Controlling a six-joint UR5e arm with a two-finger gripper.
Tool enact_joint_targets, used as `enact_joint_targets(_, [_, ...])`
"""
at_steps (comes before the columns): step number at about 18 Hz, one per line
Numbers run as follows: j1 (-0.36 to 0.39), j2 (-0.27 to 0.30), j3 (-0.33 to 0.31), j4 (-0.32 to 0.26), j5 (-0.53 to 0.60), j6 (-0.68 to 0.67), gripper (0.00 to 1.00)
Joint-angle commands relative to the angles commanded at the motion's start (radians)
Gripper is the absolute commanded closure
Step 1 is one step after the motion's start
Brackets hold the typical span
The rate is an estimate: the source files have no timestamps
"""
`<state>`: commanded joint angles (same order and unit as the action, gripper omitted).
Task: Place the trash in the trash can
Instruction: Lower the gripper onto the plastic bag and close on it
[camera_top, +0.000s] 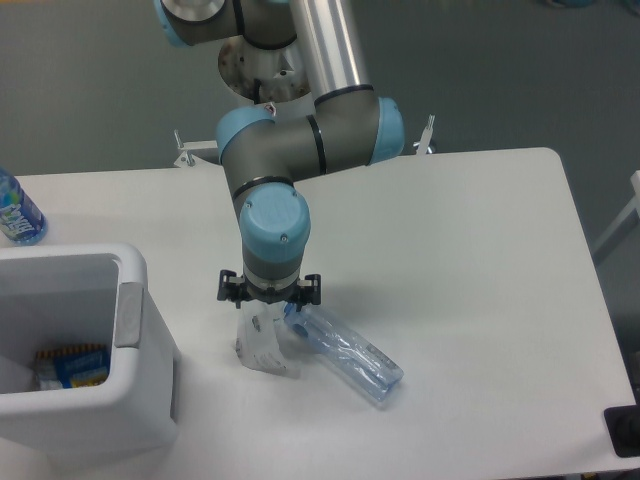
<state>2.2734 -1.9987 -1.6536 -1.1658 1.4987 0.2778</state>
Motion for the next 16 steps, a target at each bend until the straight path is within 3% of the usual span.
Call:
enact_joint_targets(2, [-0.002,0.001,0.0,-0.002,0.0,-0.005,0.52])
enact_joint_targets(5, [-0.002,0.006,0.003,-0.005,-0.002,-0.005,0.95])
enact_joint_targets(6, [-0.003,0.008,0.003,-0.006,-0.003,-0.005,1.0])
enact_joint_targets(10, [-0.002,0.017,0.005,-0.009,-0.005,-0.002,1.0])
enact_joint_targets(13, [0.006,0.066,0.011,-0.009,-0.014,0.012,1.0])
enact_joint_targets(16, [0.02,0.081,0.067,-0.008,-0.095,0.011,1.0])
